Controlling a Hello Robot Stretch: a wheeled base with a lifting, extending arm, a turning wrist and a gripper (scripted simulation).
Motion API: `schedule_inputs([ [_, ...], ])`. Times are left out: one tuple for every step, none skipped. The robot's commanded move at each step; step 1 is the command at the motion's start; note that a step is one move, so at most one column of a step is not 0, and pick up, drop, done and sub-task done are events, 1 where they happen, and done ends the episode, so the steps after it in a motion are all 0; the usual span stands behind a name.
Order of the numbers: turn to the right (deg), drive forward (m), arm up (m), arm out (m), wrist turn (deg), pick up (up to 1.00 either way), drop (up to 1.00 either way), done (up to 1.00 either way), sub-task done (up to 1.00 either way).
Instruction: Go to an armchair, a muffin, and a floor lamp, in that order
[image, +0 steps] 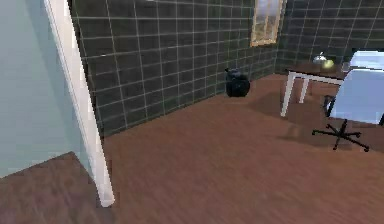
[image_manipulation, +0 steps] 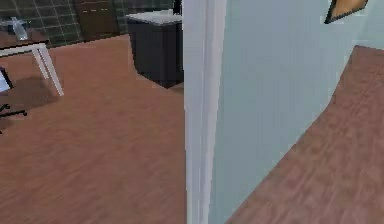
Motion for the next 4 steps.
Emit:
schedule_inputs([
  [45.0, 0.0, 0.0, 0.0, 0.0, 0.0, 0.0, 0.0, 0.0],
  [3.0, 0.0, 0.0, 0.0, 0.0, 0.0, 0.0, 0.0, 0.0],
  [0.0, 1.0, 0.0, 0.0, 0.0, 0.0, 0.0, 0.0, 0.0],
  [0.0, 1.0, 0.0, 0.0, 0.0, 0.0, 0.0, 0.0, 0.0],
])
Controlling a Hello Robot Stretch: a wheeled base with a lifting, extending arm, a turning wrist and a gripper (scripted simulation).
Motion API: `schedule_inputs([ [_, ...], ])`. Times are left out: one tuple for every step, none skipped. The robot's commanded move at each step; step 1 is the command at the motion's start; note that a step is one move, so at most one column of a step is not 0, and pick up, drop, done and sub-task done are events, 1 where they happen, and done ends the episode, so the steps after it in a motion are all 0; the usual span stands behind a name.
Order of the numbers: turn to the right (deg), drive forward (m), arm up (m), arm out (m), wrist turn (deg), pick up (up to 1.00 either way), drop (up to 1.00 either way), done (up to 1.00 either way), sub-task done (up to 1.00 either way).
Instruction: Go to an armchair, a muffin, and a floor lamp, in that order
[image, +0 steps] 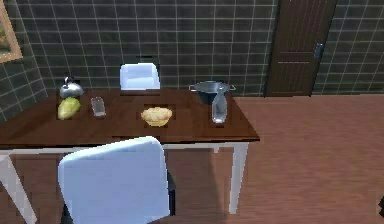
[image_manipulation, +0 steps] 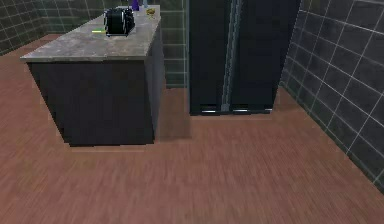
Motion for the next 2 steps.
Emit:
schedule_inputs([
  [0.0, 0.35, 0.0, 0.0, 0.0, 0.0, 0.0, 0.0, 0.0],
  [-12.0, 0.0, 0.0, 0.0, 0.0, 0.0, 0.0, 0.0, 0.0],
])
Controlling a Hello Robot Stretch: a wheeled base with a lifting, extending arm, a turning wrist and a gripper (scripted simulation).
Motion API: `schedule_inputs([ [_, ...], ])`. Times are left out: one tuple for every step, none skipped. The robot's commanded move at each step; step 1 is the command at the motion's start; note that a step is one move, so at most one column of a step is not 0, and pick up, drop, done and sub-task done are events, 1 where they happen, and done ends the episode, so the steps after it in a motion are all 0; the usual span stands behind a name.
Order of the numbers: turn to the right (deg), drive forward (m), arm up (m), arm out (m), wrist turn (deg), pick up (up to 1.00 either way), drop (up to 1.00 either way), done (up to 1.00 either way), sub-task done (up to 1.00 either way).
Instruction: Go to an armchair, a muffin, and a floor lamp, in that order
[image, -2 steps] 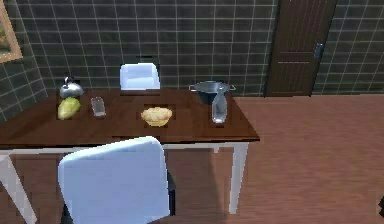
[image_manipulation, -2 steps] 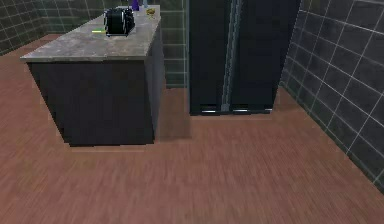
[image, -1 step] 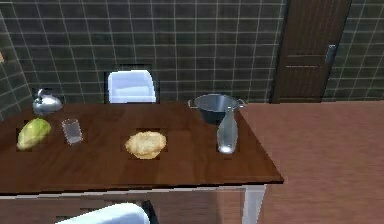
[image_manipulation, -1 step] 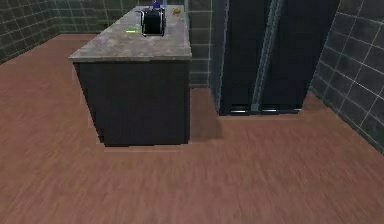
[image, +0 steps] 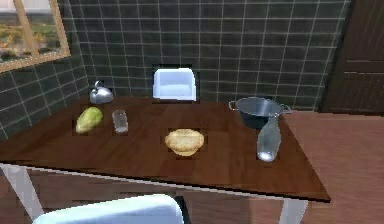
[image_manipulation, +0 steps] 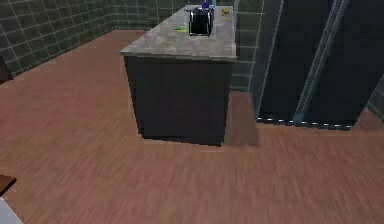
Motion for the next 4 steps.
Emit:
schedule_inputs([
  [0.0, 0.0, 0.0, 0.0, 0.0, 0.0, 0.0, 0.0, 1.0],
  [45.0, 0.0, 0.0, 0.0, 0.0, 0.0, 0.0, 0.0, 0.0],
  [45.0, 0.0, 0.0, 0.0, 0.0, 0.0, 0.0, 0.0, 0.0],
  [45.0, 0.0, 0.0, 0.0, 0.0, 0.0, 0.0, 0.0, 0.0],
])
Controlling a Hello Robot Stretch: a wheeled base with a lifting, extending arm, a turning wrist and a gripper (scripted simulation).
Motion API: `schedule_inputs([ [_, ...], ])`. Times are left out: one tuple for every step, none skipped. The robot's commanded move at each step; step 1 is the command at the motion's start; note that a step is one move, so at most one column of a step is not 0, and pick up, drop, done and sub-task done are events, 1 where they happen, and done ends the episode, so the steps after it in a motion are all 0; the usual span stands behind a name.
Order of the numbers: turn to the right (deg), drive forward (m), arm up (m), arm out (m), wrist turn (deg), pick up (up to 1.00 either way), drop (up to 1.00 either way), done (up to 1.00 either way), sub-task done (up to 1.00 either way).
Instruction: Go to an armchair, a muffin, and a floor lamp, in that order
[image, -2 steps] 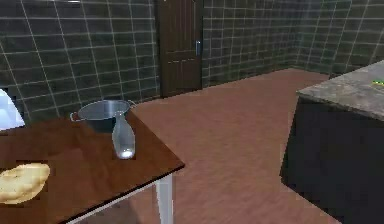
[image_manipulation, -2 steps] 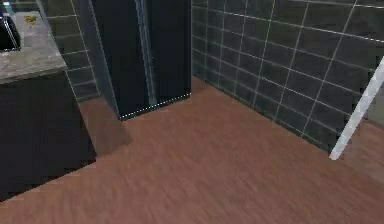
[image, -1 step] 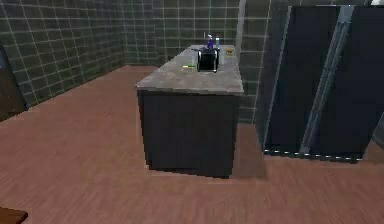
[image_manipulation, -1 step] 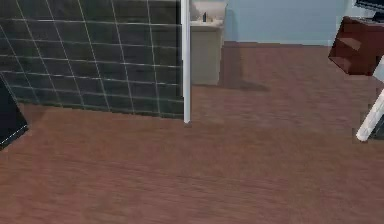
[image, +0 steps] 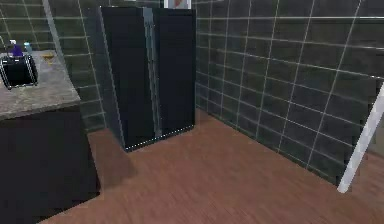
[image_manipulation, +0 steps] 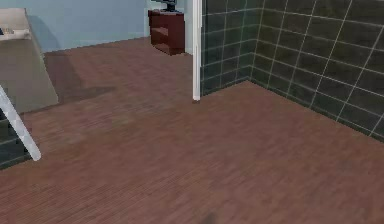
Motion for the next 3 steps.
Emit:
schedule_inputs([
  [21.0, 0.0, 0.0, 0.0, 0.0, 0.0, 0.0, 0.0, 0.0],
  [0.0, 0.05, 0.0, 0.0, 0.0, 0.0, 0.0, 0.0, 0.0],
  [39.0, 0.0, 0.0, 0.0, 0.0, 0.0, 0.0, 0.0, 0.0],
])
